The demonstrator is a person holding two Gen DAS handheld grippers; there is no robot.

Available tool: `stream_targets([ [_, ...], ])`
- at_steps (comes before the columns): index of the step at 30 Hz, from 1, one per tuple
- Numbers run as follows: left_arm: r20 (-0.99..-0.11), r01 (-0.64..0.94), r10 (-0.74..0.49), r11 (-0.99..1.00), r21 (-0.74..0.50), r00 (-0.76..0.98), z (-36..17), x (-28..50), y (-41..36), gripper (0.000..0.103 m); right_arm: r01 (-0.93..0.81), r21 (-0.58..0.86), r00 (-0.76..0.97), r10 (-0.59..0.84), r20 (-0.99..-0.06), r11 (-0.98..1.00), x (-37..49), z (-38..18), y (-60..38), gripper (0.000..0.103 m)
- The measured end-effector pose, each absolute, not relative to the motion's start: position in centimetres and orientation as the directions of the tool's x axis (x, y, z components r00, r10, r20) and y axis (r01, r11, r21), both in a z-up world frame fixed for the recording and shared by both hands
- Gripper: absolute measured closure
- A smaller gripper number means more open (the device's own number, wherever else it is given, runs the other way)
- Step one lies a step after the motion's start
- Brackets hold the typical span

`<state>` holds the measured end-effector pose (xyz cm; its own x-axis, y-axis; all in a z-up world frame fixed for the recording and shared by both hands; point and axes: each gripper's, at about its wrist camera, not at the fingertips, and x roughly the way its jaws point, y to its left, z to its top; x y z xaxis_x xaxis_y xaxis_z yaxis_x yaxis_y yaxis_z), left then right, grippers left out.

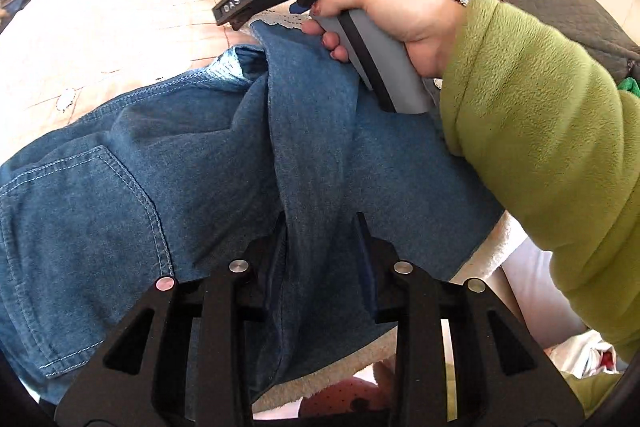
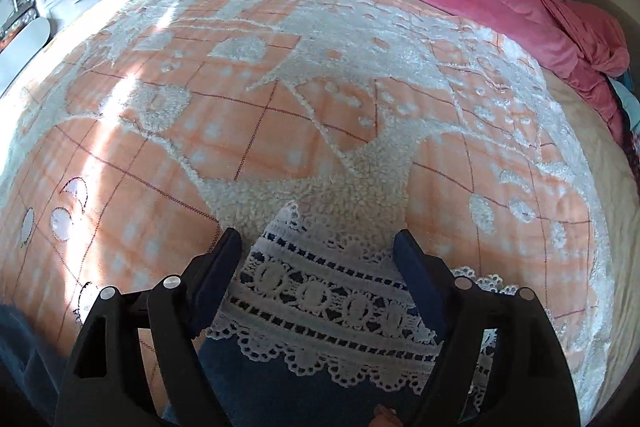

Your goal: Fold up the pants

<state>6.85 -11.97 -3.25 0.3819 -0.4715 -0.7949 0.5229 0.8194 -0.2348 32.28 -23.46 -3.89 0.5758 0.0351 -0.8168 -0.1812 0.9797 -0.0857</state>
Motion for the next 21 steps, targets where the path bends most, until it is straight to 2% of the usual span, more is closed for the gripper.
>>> stream_targets([
  [1,-0.793,0.522,-0.475,0.819,-0.24,0.381,-3.2,6.8,-11.9,0.08,-0.187,-0.078,0.579,0.046,-0.814,0.979,32.1,-3.8,-23.5,0.062],
  [2,-0.792,0.521,-0.478,0.818,-0.243,0.38,-3.2,6.8,-11.7,0.08,-0.202,-0.061,0.585,0.07,-0.808,0.977,31.7,-3.5,-23.8,0.072],
  [3,-0.79,0.519,-0.48,0.818,-0.248,0.38,-3.3,6.9,-11.2,0.08,-0.213,-0.054,0.59,0.084,-0.803,0.976,31.3,-3.1,-23.9,0.088],
  [7,-0.781,0.507,-0.481,0.825,-0.249,0.399,-3.3,7.0,-10.5,0.077,-0.222,0.011,0.644,0.155,-0.75,0.975,28.4,-0.8,-26.5,0.094],
  [9,-0.775,0.5,-0.478,0.83,-0.245,0.414,-3.2,6.9,-10.0,0.062,-0.201,0.052,0.659,0.174,-0.732,0.978,27.0,0.3,-28.3,0.094],
  [11,-0.768,0.496,-0.481,0.832,-0.248,0.422,-3.1,6.8,-9.5,0.056,-0.166,0.111,0.685,0.196,-0.702,0.98,24.9,1.4,-31.0,0.095],
  [19,-0.753,0.5,-0.483,0.833,-0.237,0.447,-3.1,6.5,-9.2,0.056,-0.054,0.214,0.742,0.183,-0.645,0.975,16.4,3.4,-38.9,0.094],
  [20,-0.753,0.504,-0.485,0.83,-0.238,0.444,-3.2,6.5,-9.2,0.058,-0.045,0.221,0.737,0.182,-0.651,0.974,15.3,3.2,-39.5,0.094],
  [21,-0.754,0.51,-0.487,0.827,-0.235,0.442,-3.2,6.6,-9.3,0.073,-0.037,0.227,0.734,0.18,-0.655,0.973,14.6,2.9,-39.9,0.094],
])
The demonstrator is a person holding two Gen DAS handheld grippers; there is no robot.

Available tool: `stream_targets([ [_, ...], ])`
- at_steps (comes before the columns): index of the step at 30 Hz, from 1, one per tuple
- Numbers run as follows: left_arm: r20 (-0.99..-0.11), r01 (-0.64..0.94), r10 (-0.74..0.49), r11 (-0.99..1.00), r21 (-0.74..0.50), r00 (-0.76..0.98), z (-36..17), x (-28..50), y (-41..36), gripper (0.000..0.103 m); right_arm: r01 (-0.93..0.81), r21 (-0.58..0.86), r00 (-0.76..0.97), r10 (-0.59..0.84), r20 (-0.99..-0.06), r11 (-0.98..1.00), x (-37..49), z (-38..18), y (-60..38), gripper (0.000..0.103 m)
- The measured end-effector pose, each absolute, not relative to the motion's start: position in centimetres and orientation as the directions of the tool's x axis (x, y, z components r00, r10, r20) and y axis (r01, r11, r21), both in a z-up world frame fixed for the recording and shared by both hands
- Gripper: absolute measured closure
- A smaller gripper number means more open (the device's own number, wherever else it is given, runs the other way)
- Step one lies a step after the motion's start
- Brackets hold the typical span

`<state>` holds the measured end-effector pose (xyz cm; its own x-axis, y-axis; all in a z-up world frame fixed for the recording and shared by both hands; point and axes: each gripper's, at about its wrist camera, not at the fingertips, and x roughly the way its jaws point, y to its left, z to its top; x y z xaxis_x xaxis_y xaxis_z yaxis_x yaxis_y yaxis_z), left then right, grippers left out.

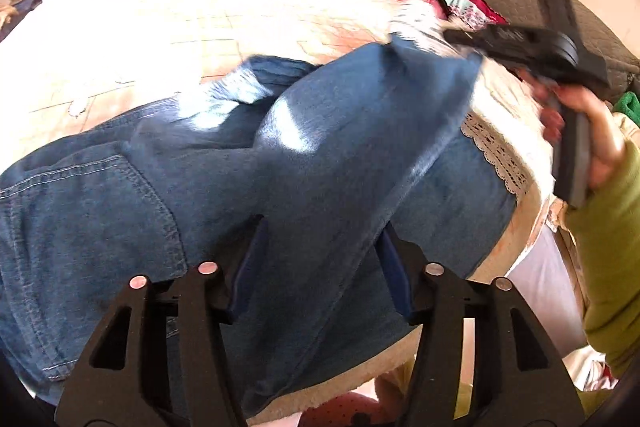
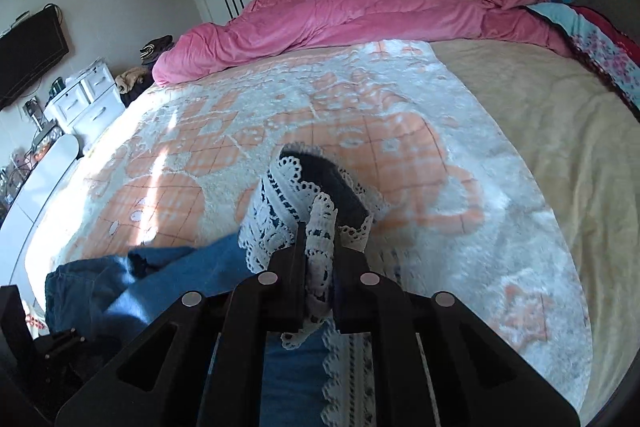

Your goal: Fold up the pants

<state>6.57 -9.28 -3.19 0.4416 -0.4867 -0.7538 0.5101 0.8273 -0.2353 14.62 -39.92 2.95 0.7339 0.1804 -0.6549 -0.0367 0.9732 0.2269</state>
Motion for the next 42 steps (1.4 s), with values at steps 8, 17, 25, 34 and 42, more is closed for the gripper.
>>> stream_targets([
  [8,-0.746,0.542,-0.502,0.809,-0.226,0.438,-2.2,5.5,-8.7,0.096,0.025,0.35,0.701,0.233,-0.674,0.936,7.2,1.0,-42.6,0.093],
  [17,-0.769,0.575,-0.478,0.798,-0.179,0.424,-3.0,4.5,-9.4,0.096,0.068,0.385,0.669,0.245,-0.702,0.92,2.1,-1.4,-44.9,0.068],
  [25,-0.776,0.568,-0.45,0.81,-0.145,0.442,-3.0,4.1,-9.3,0.1,0.046,0.346,0.673,0.227,-0.704,0.937,1.2,-1.5,-45.0,0.091],
  [34,-0.796,0.575,-0.429,0.808,-0.128,0.426,-4.1,2.8,-8.9,0.098,0.062,0.331,0.654,0.212,-0.726,0.942,0.9,-3.5,-46.3,0.088],
  [42,-0.784,0.553,-0.439,0.82,-0.149,0.439,-3.0,1.4,-7.4,0.07,0.046,0.231,0.727,0.126,-0.675,0.972,-0.5,1.0,-45.7,0.063],
])
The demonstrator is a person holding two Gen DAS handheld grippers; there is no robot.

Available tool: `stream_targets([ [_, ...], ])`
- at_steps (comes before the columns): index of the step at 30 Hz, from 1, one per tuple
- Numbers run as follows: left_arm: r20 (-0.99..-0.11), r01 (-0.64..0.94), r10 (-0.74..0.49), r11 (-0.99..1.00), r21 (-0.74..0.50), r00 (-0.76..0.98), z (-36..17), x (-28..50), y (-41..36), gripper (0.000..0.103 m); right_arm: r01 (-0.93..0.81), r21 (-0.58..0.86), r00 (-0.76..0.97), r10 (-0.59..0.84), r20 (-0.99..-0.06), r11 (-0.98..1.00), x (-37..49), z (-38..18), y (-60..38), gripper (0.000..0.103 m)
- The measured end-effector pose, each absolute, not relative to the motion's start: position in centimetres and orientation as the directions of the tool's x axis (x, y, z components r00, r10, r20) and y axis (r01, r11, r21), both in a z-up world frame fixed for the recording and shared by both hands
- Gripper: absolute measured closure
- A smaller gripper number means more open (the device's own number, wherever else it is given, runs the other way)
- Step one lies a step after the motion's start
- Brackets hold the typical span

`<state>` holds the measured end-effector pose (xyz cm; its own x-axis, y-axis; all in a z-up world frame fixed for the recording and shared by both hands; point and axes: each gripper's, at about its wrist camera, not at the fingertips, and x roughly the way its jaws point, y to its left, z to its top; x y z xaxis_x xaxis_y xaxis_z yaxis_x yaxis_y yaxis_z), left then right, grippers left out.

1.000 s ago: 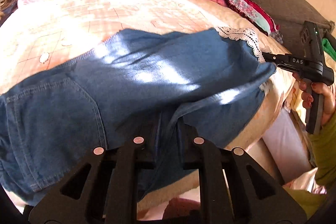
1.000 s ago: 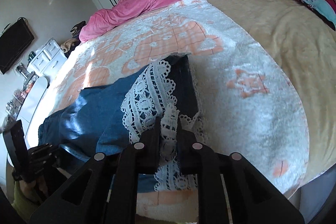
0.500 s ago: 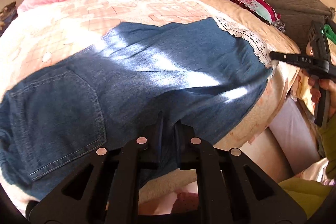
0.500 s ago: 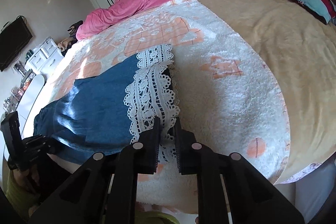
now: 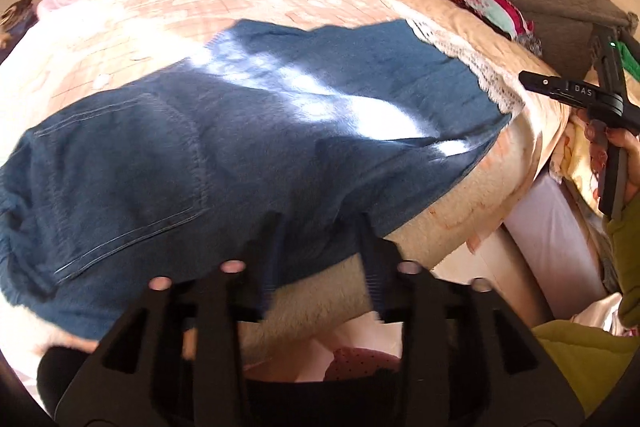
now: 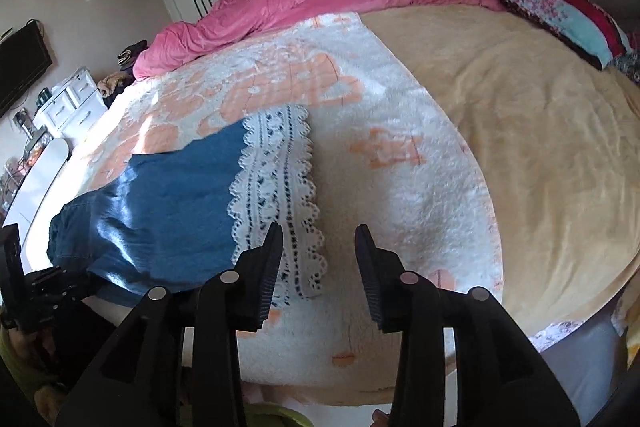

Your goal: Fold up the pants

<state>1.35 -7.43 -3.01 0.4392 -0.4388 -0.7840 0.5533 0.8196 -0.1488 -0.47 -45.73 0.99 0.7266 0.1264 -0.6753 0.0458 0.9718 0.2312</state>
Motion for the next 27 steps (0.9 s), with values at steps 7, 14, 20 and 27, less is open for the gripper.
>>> stream_targets([
  [7,-0.71,0.389,-0.39,0.904,-0.174,0.587,1.0,0.8,-0.5,0.039,-0.193,0.162,0.722,0.252,-0.645,0.968,1.0,2.0,-39.0,0.056],
  [14,-0.723,0.06,-0.267,0.952,-0.299,0.637,0.8,2.3,9.1,0.03,-0.319,0.101,0.655,0.296,-0.695,0.942,2.6,-0.2,-34.3,0.056],
  [20,-0.738,0.022,-0.301,0.932,-0.362,0.604,-1.4,4.2,10.1,0.042,-0.319,0.111,0.616,0.295,-0.73,0.941,2.6,-1.8,-34.4,0.056],
  [27,-0.717,0.024,-0.236,0.956,-0.292,0.656,0.0,3.9,10.5,0.068,-0.345,0.078,0.565,0.274,-0.778,0.935,2.1,-3.5,-34.4,0.045],
])
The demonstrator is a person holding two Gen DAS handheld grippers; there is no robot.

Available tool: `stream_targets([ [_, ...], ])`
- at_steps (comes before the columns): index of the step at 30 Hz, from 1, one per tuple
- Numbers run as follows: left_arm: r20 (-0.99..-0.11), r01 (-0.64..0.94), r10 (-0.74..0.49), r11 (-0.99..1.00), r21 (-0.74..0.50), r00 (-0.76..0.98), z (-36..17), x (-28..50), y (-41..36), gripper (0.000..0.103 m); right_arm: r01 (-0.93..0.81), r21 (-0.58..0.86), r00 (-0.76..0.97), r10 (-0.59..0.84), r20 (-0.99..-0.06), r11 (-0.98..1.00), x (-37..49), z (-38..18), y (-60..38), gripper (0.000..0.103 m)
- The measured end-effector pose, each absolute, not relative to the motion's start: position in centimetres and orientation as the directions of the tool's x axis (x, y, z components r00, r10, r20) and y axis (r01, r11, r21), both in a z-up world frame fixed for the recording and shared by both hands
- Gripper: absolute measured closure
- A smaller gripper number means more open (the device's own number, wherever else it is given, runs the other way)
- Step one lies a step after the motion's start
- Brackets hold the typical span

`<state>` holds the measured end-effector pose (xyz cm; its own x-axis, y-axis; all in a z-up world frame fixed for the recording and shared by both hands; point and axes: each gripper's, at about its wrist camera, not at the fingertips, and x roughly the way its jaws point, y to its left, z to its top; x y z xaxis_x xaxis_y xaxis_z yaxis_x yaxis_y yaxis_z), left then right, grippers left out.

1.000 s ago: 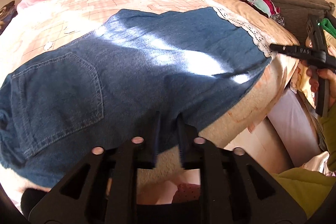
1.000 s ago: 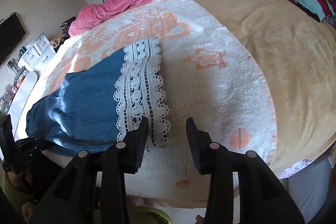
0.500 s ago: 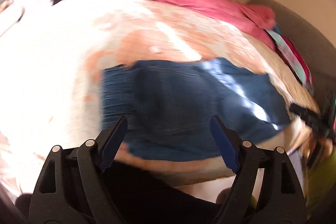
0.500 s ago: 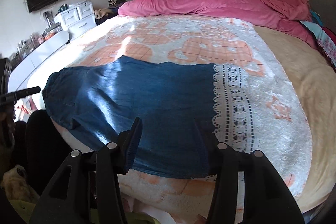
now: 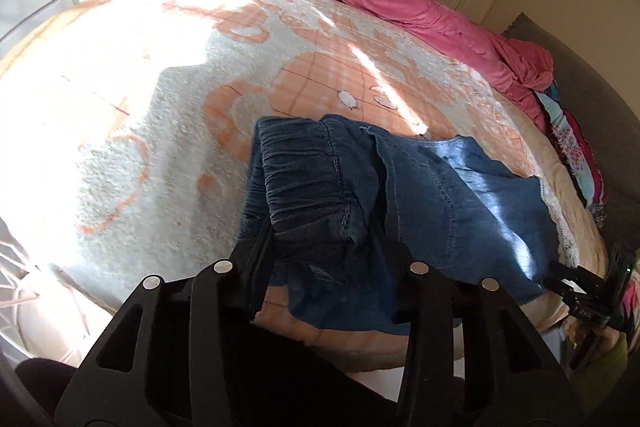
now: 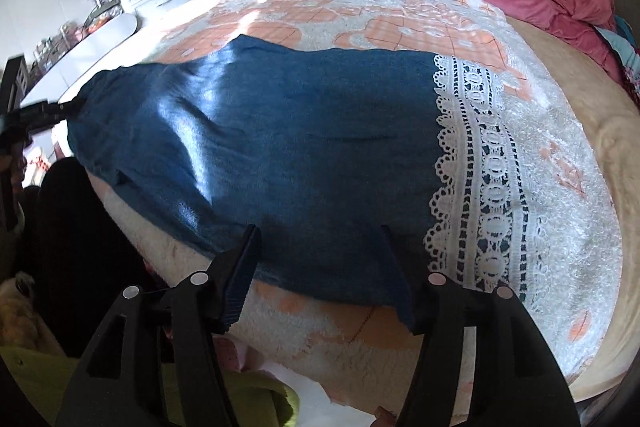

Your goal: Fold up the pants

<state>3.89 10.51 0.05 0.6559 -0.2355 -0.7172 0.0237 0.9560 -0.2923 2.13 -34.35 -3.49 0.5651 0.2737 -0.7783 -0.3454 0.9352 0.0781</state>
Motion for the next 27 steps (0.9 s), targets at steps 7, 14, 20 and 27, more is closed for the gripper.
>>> stream_targets([
  [7,-0.763,-0.009,-0.215,0.961,-0.277,0.609,-2.8,4.2,11.5,0.059,-0.35,0.081,0.562,0.279,-0.779,0.933,1.9,-3.9,-34.5,0.042],
  [14,-0.693,0.037,-0.136,0.987,-0.155,0.708,2.7,2.2,9.3,0.047,-0.337,0.121,0.618,0.317,-0.72,0.934,1.5,-1.7,-35.2,0.042],
  [20,-0.723,0.251,-0.271,0.958,-0.139,0.636,1.8,3.5,0.8,0.042,-0.309,0.104,0.589,0.276,-0.759,0.945,2.7,-2.9,-35.2,0.042],
  [27,-0.811,0.333,-0.21,0.943,-0.019,0.546,-4.0,5.2,-4.7,0.036,-0.32,0.087,0.593,0.271,-0.758,0.944,2.3,-3.8,-35.3,0.039],
])
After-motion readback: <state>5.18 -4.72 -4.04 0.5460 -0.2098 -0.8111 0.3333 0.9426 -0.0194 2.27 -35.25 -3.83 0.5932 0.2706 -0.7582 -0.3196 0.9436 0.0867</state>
